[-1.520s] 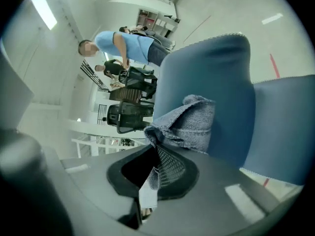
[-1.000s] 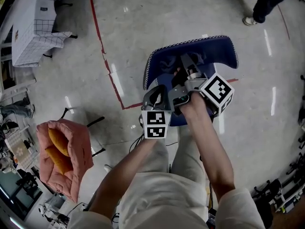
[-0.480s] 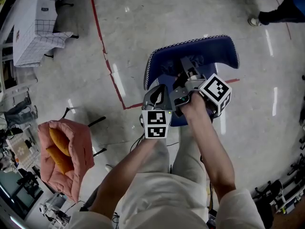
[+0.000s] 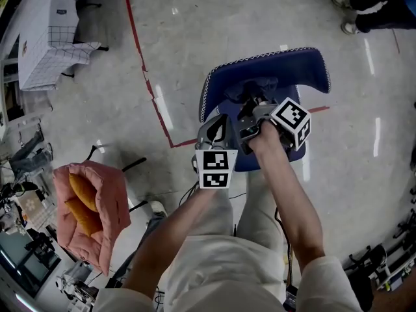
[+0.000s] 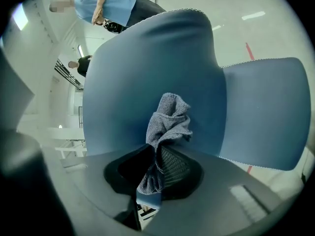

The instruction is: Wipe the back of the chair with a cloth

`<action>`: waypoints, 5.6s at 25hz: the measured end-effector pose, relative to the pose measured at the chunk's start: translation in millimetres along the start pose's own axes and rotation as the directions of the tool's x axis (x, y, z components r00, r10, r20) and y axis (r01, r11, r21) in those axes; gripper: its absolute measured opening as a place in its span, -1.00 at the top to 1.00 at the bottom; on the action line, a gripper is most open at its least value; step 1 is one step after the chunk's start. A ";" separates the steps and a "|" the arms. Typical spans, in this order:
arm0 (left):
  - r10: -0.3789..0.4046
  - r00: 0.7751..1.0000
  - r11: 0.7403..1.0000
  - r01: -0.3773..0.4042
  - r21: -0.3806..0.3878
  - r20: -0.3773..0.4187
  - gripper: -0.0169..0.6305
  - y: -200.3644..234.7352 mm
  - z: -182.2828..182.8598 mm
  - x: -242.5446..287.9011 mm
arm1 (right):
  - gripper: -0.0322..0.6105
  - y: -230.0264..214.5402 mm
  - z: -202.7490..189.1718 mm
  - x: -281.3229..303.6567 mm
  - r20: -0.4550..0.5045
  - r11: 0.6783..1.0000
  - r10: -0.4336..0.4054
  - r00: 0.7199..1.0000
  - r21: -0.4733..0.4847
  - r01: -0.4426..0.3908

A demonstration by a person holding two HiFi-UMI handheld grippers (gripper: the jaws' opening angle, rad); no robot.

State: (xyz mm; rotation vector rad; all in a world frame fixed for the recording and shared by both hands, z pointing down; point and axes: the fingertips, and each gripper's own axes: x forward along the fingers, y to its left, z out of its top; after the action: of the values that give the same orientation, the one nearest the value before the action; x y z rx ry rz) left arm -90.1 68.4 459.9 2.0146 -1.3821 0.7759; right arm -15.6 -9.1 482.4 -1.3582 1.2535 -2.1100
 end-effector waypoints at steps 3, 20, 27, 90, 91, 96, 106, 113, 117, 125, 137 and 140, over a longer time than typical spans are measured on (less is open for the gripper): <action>0.003 1.000 1.000 -0.003 -0.003 -0.003 0.95 4.0 0.4 1.7 | 0.68 3.8 0.3 -0.9 0.003 1.000 0.016 1.000 0.002 -0.016; 0.008 1.000 1.000 -0.008 -0.002 0.010 0.95 13.4 11.6 -0.3 | 0.70 55.0 -4.8 -16.8 0.014 0.989 0.142 0.990 -0.050 -0.141; 0.011 1.000 1.000 -0.011 0.001 0.023 0.95 2.9 18.9 -5.4 | 0.70 70.5 -0.5 -31.2 0.017 0.985 0.155 0.988 -0.084 -0.153; -0.013 0.998 1.000 0.013 0.001 -0.055 0.95 -32.3 -57.5 76.0 | 0.70 -241.8 106.9 66.8 0.165 0.981 -0.104 0.981 -0.146 0.129; -0.013 0.998 1.000 0.013 0.000 -0.054 0.95 -34.0 -57.3 76.4 | 0.70 -242.4 106.5 68.9 0.167 0.983 -0.100 0.981 -0.134 0.123; -0.025 0.998 1.000 0.024 -0.003 -0.053 0.95 -43.7 -58.5 78.7 | 0.71 -240.9 108.2 71.1 0.185 0.998 -0.047 0.982 -0.034 0.055; -0.028 0.999 1.000 0.027 -0.007 -0.041 0.95 -41.2 -51.3 75.2 | 0.71 -201.3 98.4 62.3 0.144 0.998 0.045 0.989 -0.048 -0.038; -0.020 1.000 1.000 0.020 -0.004 -0.017 0.95 -45.4 -33.7 69.1 | 0.72 -167.3 98.0 44.0 0.127 0.993 0.092 0.988 -0.079 -0.082; -0.020 1.000 1.000 0.020 0.001 -0.011 0.95 -46.8 -26.6 66.3 | 0.72 -150.6 95.9 38.2 0.119 0.991 0.113 0.986 -0.084 -0.103; -0.011 1.000 1.000 0.011 -0.015 0.001 0.95 -54.4 -14.1 54.5 | 0.72 -100.5 93.0 11.2 0.111 0.980 0.184 0.977 -0.100 -0.173; 0.029 0.999 0.999 -0.028 -0.024 0.028 0.95 -38.1 11.4 40.8 | 0.72 5.9 81.2 -21.6 0.085 0.954 0.289 0.954 -0.115 -0.279; 0.048 0.998 0.998 -0.046 -0.048 0.035 0.95 -33.3 17.0 35.5 | 0.72 20.4 80.2 -31.1 0.081 0.955 0.286 0.955 -0.109 -0.277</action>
State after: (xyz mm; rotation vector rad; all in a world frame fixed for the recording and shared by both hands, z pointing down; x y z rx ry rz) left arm -45.7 44.3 470.3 1.9754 -1.4594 0.7240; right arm 64.6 -39.3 460.9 -1.2193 1.4310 -1.7904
